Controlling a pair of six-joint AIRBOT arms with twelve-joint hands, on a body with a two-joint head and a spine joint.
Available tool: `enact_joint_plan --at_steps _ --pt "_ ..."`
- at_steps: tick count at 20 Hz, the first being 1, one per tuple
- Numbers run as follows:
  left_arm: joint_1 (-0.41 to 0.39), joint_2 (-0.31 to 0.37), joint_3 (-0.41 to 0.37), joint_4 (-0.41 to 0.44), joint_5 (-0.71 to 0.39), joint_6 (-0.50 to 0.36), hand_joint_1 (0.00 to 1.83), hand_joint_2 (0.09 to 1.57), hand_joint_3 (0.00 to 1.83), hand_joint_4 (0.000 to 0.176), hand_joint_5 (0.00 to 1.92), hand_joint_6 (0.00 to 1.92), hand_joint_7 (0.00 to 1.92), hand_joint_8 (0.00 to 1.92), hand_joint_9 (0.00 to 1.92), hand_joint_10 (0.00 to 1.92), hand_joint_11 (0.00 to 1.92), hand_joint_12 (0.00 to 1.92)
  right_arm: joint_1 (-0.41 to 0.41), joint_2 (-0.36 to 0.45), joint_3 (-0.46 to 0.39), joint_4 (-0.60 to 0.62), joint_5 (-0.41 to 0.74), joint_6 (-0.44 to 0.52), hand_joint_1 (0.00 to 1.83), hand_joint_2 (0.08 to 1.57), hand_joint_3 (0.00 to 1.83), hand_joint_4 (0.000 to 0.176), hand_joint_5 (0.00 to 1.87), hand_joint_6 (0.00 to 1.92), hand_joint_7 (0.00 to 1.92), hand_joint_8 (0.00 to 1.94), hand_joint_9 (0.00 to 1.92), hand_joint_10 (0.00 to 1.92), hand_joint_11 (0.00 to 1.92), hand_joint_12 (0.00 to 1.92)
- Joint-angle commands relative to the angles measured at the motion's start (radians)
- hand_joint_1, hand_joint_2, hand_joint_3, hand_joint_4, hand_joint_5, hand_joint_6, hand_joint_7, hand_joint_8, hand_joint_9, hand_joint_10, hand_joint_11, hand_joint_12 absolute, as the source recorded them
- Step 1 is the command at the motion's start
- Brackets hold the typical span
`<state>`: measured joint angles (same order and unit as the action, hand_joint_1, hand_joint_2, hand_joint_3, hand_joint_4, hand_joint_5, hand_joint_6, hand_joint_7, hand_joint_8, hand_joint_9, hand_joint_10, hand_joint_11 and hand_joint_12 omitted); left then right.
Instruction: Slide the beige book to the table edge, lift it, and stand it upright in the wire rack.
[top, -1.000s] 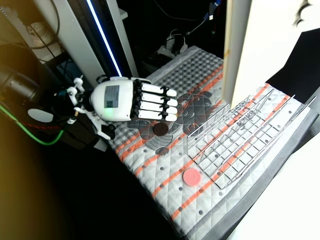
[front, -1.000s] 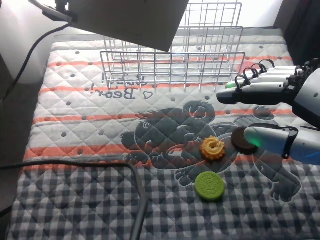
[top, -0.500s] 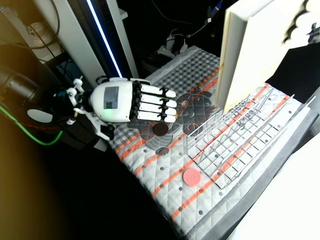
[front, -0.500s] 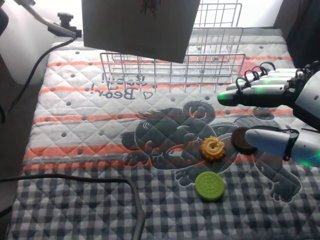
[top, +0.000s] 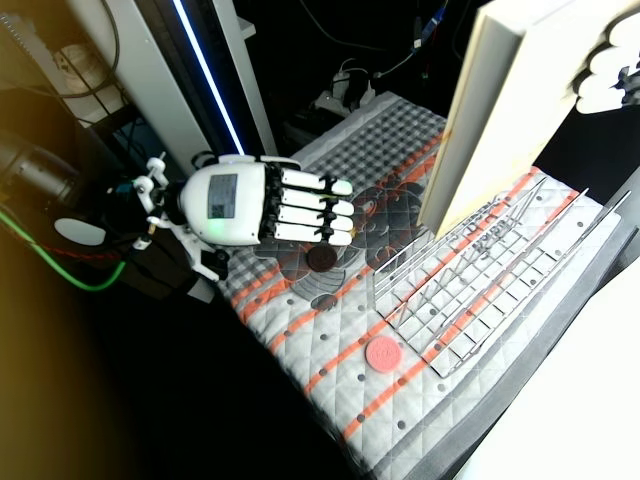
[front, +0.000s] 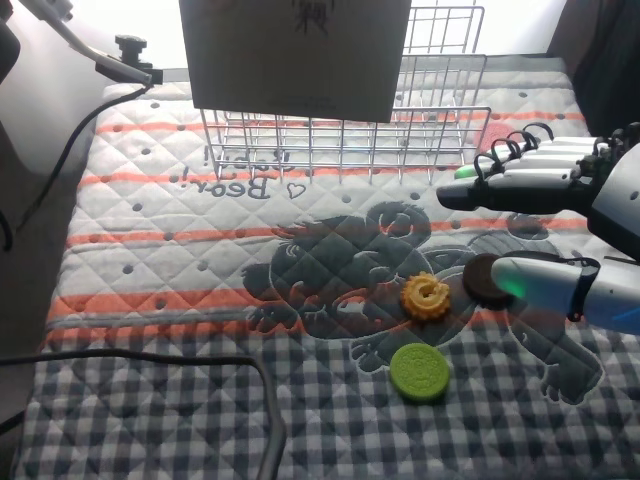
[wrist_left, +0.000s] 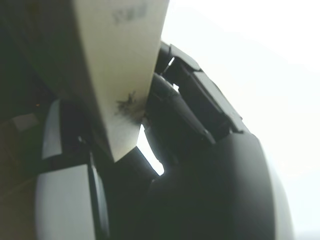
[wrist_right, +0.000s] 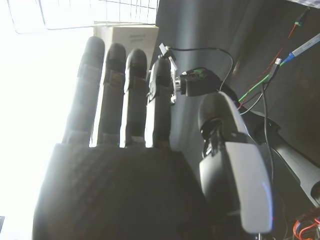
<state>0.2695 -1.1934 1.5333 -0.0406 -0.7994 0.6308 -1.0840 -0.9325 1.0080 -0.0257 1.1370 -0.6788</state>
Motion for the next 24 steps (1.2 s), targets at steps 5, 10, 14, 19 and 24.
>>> enact_joint_plan --at_steps 5,10,14,19,24 --pt "0.006 0.005 0.005 -0.016 -0.112 -0.015 1.26 1.08 0.00 0.000 1.00 0.82 1.15 0.84 1.29 0.26 0.97 0.98 0.005 -0.005 0.000 0.014 0.125 0.003 0.28 1.36 0.00 0.039 0.53 0.00 0.53 0.00 0.50 0.00 0.47 0.02" --pt "0.018 0.005 0.007 -0.017 -0.106 -0.018 1.26 1.09 0.00 0.000 0.95 0.90 1.15 0.84 1.32 0.12 0.97 0.88 0.003 -0.005 -0.001 0.015 0.125 0.003 0.27 1.37 0.01 0.035 0.52 0.00 0.53 0.00 0.49 0.00 0.46 0.02" --pt "-0.002 0.005 0.011 -0.013 -0.101 -0.018 1.27 1.08 0.00 0.000 0.98 0.84 1.17 0.81 1.22 0.40 0.99 0.91 0.003 -0.005 0.000 0.015 0.125 0.003 0.28 1.38 0.00 0.028 0.52 0.00 0.52 0.00 0.49 0.00 0.46 0.02" --pt "-0.079 0.007 0.015 0.033 -0.085 -0.018 1.38 1.09 0.00 0.000 0.88 0.98 1.02 0.86 1.07 1.04 1.04 0.87 0.003 -0.005 0.001 0.015 0.125 0.003 0.25 1.38 0.00 0.024 0.51 0.00 0.51 0.00 0.48 0.00 0.46 0.01" --pt "-0.108 0.010 0.014 0.050 -0.079 -0.018 1.39 1.09 0.00 0.000 0.89 0.92 1.03 0.85 1.10 1.02 1.05 0.91 0.003 -0.007 0.002 0.016 0.125 0.084 0.24 1.38 0.00 0.016 0.52 0.00 0.52 0.00 0.50 0.01 0.47 0.02"
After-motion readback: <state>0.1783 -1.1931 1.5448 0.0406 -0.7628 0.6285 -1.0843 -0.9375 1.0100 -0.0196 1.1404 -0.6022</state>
